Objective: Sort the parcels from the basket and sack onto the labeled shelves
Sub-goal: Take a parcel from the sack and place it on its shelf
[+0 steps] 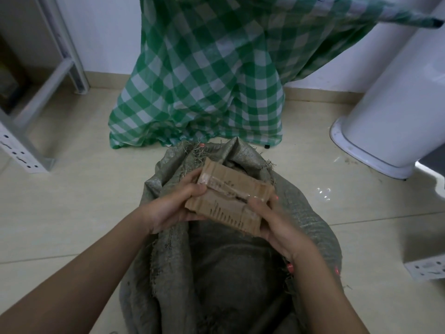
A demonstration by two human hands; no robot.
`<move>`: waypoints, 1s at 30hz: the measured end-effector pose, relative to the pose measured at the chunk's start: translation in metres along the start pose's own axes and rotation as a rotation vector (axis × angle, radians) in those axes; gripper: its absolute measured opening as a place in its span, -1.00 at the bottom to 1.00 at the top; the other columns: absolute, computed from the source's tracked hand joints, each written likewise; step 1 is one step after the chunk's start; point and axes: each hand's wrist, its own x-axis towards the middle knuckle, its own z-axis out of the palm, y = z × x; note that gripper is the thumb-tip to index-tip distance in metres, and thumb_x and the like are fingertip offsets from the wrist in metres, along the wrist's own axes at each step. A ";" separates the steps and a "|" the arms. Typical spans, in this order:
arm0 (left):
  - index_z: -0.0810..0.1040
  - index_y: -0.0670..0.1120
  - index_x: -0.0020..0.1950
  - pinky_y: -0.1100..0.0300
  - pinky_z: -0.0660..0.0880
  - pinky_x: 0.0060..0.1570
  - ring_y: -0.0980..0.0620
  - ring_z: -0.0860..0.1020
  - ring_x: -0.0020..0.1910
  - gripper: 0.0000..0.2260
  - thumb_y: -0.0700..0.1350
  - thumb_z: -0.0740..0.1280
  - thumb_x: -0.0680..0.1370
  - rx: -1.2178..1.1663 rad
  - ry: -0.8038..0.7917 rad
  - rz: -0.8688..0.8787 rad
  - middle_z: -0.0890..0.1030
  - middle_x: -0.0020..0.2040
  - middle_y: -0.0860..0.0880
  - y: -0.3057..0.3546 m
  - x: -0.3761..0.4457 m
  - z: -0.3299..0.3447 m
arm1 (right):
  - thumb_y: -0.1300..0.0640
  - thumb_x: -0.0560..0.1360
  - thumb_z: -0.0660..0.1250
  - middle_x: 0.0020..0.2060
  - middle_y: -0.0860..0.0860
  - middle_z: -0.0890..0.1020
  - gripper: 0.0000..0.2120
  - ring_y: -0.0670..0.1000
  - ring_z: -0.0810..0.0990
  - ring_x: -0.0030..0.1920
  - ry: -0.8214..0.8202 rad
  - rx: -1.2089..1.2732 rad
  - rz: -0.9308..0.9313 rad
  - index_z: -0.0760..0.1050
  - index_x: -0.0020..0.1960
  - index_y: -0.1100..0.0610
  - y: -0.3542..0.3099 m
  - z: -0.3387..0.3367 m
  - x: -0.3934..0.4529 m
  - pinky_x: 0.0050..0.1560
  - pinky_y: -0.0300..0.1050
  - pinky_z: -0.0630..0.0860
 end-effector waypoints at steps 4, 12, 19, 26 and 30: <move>0.37 0.12 0.40 -0.21 0.49 0.17 -0.16 0.55 0.24 -0.05 0.45 0.47 0.08 -0.025 -0.103 -0.083 0.56 0.29 -0.11 0.004 -0.009 -0.006 | 0.14 0.23 0.61 0.24 -0.20 0.56 0.06 -0.14 0.58 0.21 0.107 -0.199 -0.198 0.06 0.51 -0.27 0.007 0.000 -0.006 0.16 -0.18 0.56; 0.56 -0.04 0.17 -0.02 0.54 0.07 -0.07 0.67 -0.06 -0.60 0.12 0.24 0.42 -0.113 0.091 -0.109 0.68 0.04 -0.14 0.008 -0.006 0.005 | -0.16 0.15 0.64 0.38 -0.39 0.27 0.27 -0.34 0.33 0.35 -0.019 -0.368 -0.194 -0.26 0.46 -0.44 0.005 0.003 -0.003 0.33 -0.30 0.37; 0.42 0.02 0.25 -0.03 0.57 0.02 -0.03 0.62 0.11 -0.34 0.10 0.52 0.21 -0.011 0.158 0.021 0.60 0.21 -0.08 0.008 0.005 -0.003 | 0.00 0.21 0.52 0.30 0.08 0.52 -0.12 0.08 0.58 0.19 0.142 0.207 -0.020 0.24 0.47 -0.02 0.022 0.013 0.019 0.01 0.12 0.62; 0.47 -0.02 0.26 0.02 0.46 0.22 -0.03 0.60 0.16 0.02 0.53 0.43 -0.07 0.270 -0.025 -0.113 0.62 0.18 -0.05 0.019 0.025 -0.015 | -0.02 0.07 0.49 -0.08 0.03 0.71 -0.34 0.06 0.65 0.01 -0.034 0.000 -0.017 0.50 0.15 0.09 -0.021 -0.036 0.044 -0.11 -0.09 0.61; 0.54 0.04 0.21 0.05 0.52 0.14 -0.01 0.63 0.11 -0.41 0.20 0.55 0.25 0.363 -0.066 -0.148 0.68 0.09 0.00 0.024 0.051 0.006 | -0.01 0.21 0.51 0.03 0.06 0.67 -0.37 0.02 0.65 0.00 -0.021 -0.171 -0.009 0.45 0.24 0.08 -0.041 -0.027 0.062 -0.09 -0.14 0.61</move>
